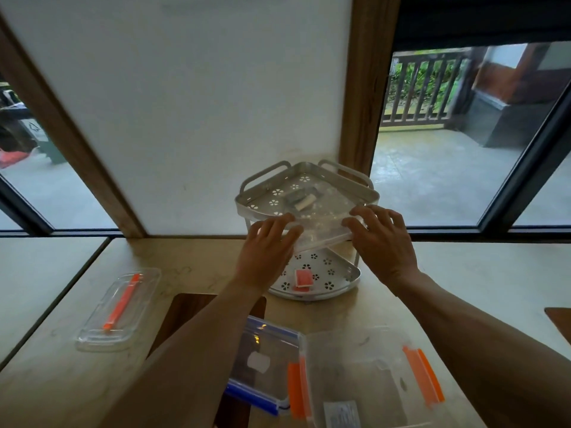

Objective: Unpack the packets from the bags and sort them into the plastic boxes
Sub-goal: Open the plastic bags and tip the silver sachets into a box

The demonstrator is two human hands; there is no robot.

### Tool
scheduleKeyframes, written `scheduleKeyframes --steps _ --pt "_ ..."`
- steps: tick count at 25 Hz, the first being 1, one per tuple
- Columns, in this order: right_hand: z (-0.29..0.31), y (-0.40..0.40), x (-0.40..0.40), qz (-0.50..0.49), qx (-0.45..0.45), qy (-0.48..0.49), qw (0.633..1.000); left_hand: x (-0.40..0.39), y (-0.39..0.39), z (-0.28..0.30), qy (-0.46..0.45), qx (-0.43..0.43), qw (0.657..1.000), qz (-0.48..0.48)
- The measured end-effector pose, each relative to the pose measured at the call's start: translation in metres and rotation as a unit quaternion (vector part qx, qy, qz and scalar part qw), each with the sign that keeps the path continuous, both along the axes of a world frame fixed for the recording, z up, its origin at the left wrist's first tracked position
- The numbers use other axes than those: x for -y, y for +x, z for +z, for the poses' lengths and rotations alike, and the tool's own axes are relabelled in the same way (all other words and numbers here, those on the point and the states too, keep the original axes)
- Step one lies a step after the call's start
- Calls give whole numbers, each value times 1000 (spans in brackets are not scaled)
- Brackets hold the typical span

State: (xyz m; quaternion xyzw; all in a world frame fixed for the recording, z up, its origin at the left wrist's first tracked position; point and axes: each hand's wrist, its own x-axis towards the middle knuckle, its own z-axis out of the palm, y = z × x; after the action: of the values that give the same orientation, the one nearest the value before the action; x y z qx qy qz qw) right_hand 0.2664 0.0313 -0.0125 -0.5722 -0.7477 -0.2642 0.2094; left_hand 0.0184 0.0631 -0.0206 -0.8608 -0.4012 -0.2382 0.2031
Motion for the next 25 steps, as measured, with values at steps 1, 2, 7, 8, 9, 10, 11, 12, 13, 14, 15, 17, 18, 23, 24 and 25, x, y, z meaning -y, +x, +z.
scheduleKeyframes --steps 1,2,7,8,9,10,11,12,13,14,15,17,18,23,24,25 --pt "1 -1 0 5 3 12 1000 -1 0 1 -2 4 1000 -1" --pt "3 -1 0 8 5 20 1000 -2 -1 4 -4 10 1000 -3" --pt "21 -5 7 -5 -12 62 998 3 -6 22 -3 33 999 -30" --pt "26 -7 10 -3 -17 69 997 6 -7 27 -5 41 999 -30" --pt "31 -10 14 1 -23 72 997 8 -8 32 -6 50 998 -28" --pt "37 -11 18 2 -26 73 997 11 -8 38 -7 60 998 -26" --pt "43 -13 21 2 -29 74 997 14 -8 43 -6 69 997 -24" --pt "50 -14 25 1 -30 77 997 18 -9 49 -5 78 997 -23" --pt "58 -16 29 1 -30 80 996 22 -9 55 -1 87 996 -22" --pt "66 -18 33 1 -32 87 996 25 -10 61 3 97 995 -21" --pt "74 -20 38 0 -33 94 995 29 -11 67 9 108 994 -20" --pt "90 -25 48 -7 -36 112 993 38 -12 79 15 124 992 -17" --pt "96 -27 53 -11 -38 120 992 43 -13 84 17 130 991 -14" --pt "121 -33 79 -16 -35 132 990 68 -16 104 24 157 987 -14" --pt "126 -33 84 -20 -35 134 990 72 -16 109 21 162 986 -15" --pt "130 -34 90 -26 -36 136 990 77 -17 113 17 164 986 -15"
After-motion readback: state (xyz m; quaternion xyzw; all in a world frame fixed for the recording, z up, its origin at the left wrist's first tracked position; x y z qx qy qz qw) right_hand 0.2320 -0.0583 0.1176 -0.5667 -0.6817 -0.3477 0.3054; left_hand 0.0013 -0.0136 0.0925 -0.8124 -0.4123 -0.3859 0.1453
